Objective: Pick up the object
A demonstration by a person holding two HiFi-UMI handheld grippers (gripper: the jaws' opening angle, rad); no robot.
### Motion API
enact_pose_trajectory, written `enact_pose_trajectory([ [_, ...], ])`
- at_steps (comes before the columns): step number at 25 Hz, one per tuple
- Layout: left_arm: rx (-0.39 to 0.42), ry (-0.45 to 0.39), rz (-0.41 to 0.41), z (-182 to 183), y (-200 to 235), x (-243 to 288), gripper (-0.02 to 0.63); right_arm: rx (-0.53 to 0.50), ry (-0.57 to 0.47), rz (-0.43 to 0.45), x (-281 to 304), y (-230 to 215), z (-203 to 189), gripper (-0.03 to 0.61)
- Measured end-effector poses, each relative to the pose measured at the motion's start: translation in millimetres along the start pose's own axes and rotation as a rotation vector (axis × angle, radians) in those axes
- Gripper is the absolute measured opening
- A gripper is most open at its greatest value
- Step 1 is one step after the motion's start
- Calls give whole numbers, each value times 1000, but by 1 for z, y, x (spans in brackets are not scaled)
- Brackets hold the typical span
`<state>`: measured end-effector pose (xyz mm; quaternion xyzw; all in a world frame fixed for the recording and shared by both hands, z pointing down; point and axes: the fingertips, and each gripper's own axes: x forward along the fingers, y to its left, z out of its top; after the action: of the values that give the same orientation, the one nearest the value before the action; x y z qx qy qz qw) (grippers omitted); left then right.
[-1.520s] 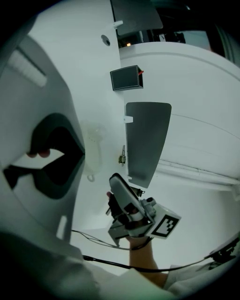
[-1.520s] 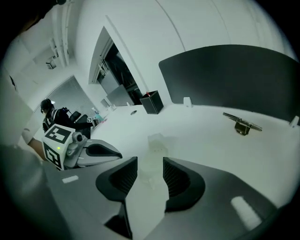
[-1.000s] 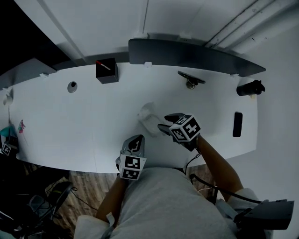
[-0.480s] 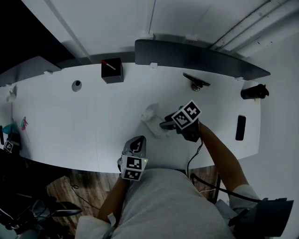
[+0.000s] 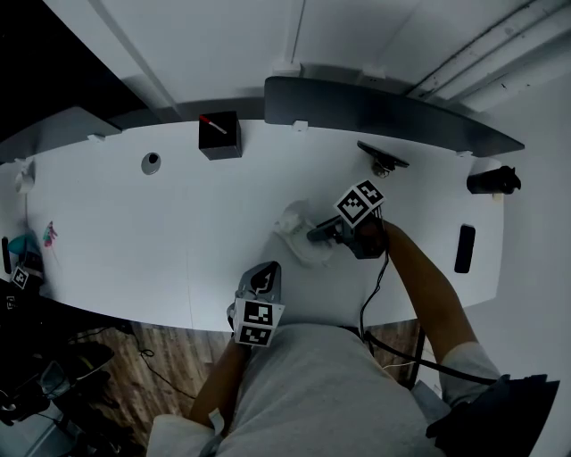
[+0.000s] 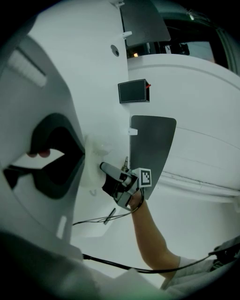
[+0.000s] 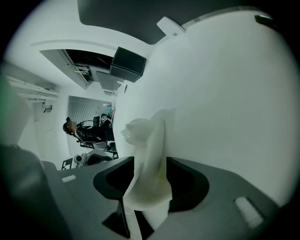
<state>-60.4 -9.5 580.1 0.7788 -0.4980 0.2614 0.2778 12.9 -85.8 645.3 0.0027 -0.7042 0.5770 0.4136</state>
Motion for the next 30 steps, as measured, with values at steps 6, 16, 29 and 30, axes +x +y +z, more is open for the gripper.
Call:
enact_pose_trajectory([
  [6,-10,9,1,0,2,5,2,-1,63,45,10,0,0,178],
  [16,-14,19,-7,-1,3,9,2,-3,38,87,9,4,2,146],
  [29,-21,8,-7,0,4,6,2,-28,-114,79,-11,10,14,135],
  [30,-23,6,-7,0,4,6,2,-32,-129,83,-12,13,15,135],
])
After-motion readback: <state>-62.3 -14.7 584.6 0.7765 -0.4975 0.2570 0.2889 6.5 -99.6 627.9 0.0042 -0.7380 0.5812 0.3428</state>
